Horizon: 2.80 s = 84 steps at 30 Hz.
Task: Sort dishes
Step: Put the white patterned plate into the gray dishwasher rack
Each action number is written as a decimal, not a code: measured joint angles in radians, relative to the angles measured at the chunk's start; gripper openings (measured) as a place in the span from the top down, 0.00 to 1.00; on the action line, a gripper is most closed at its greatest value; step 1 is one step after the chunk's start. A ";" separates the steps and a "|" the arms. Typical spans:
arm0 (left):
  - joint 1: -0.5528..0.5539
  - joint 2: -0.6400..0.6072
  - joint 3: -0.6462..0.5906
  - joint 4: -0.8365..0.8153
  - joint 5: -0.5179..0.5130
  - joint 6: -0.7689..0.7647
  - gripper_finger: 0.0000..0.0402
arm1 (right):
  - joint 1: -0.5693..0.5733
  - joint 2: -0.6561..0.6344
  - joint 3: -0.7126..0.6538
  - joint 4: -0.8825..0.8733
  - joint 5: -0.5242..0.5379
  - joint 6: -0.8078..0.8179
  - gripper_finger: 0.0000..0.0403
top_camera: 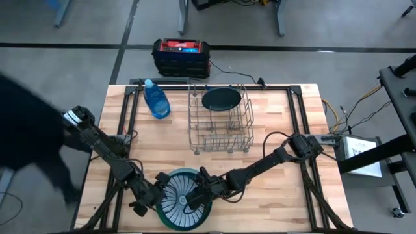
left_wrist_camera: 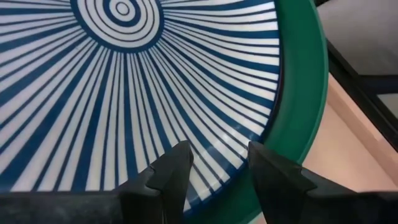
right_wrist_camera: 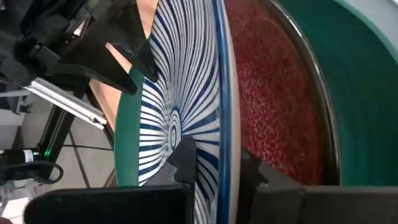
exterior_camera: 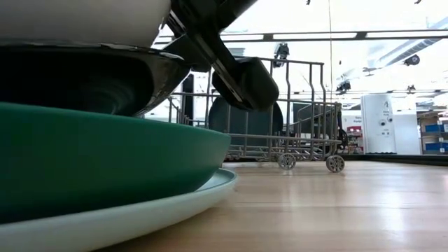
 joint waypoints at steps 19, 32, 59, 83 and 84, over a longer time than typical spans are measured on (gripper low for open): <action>0.001 -0.002 0.052 -0.094 0.032 -0.035 0.61 | 0.018 -0.008 -0.004 0.005 0.017 -0.036 0.93; -0.002 -0.025 0.134 -0.269 0.057 -0.051 0.61 | 0.043 -0.014 -0.005 0.016 0.106 -0.140 0.93; -0.009 -0.150 0.249 -0.377 -0.061 0.080 0.61 | 0.086 -0.052 -0.008 -0.005 0.307 -0.162 0.93; -0.011 -0.199 0.249 -0.380 -0.111 0.154 0.61 | 0.097 -0.260 -0.010 -0.302 0.463 -0.296 0.94; -0.011 -0.199 0.249 -0.386 -0.111 0.156 0.61 | 0.097 -0.278 -0.010 -0.316 0.462 -0.304 0.94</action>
